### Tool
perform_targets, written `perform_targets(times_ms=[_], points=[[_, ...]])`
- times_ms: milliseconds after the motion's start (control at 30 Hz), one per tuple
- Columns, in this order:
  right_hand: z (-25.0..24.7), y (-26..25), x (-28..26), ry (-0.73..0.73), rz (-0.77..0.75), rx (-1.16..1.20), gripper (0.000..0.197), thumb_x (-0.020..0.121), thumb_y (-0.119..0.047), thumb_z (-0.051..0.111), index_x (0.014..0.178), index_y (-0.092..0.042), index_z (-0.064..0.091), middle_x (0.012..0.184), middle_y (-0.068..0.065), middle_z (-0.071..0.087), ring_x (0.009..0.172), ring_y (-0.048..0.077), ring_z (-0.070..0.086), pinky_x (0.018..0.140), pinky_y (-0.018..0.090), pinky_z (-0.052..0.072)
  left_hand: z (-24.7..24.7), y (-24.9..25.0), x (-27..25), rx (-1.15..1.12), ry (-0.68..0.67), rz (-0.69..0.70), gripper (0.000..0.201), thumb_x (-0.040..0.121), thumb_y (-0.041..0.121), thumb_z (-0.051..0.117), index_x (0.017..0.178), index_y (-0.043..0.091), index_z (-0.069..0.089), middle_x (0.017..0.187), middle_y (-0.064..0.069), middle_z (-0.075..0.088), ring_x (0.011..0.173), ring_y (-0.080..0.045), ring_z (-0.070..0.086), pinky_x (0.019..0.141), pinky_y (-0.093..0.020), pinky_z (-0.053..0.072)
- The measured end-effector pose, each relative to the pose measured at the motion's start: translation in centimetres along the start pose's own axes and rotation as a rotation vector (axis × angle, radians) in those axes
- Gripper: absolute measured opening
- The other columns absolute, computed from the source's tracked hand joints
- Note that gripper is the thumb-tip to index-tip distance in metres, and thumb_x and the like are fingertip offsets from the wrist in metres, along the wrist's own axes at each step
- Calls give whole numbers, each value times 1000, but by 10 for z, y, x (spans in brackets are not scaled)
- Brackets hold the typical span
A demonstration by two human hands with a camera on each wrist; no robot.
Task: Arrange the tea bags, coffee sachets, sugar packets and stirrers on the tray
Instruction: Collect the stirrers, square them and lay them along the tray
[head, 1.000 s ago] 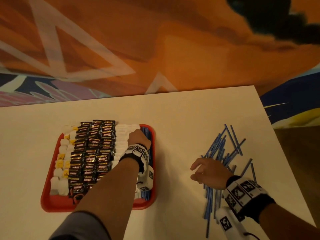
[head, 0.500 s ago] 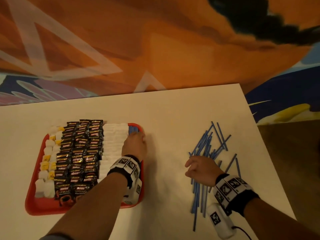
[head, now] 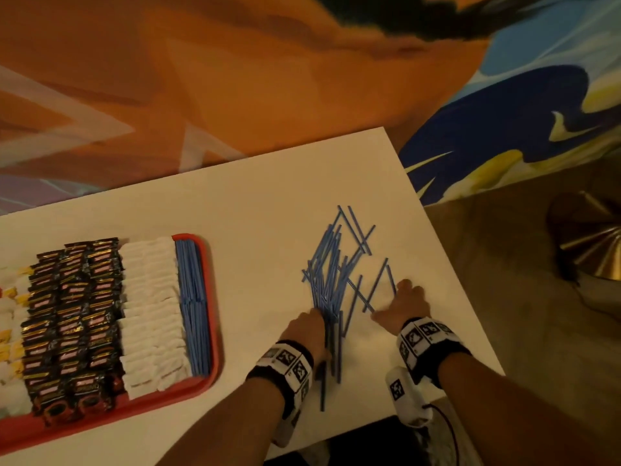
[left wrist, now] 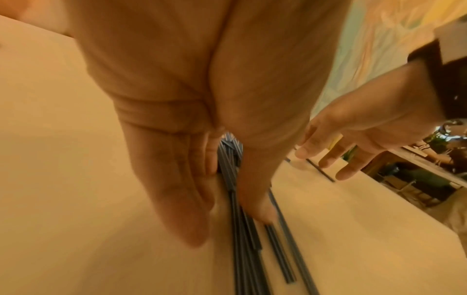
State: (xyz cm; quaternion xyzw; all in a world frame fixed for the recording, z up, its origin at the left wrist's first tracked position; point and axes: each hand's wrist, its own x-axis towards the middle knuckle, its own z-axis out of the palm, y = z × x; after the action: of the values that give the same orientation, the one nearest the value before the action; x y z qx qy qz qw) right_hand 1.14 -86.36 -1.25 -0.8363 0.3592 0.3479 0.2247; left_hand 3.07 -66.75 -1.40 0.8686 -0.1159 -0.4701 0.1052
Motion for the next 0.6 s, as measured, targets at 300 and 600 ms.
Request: perform_targets(times_ms=[300,600], points=[[27,-39,0,-97,-326,431,57,85,-5,67,136,-16,45,130,7,55,105,23,57,98,35,50,-39,5,15,-120,300,55,21,91,15,61,110,14,52,106,-16,64,98,-39,62,78,-38,49],[4,-7,16,32,-110,283,43,79,-14,63,120,-17,50,121,10,49,115,33,49,99,38,42,-84,14,60,-95,354,-197,108,79,72,64,153,4,23,154,-21,25,142,-41,26,113,-49,33]])
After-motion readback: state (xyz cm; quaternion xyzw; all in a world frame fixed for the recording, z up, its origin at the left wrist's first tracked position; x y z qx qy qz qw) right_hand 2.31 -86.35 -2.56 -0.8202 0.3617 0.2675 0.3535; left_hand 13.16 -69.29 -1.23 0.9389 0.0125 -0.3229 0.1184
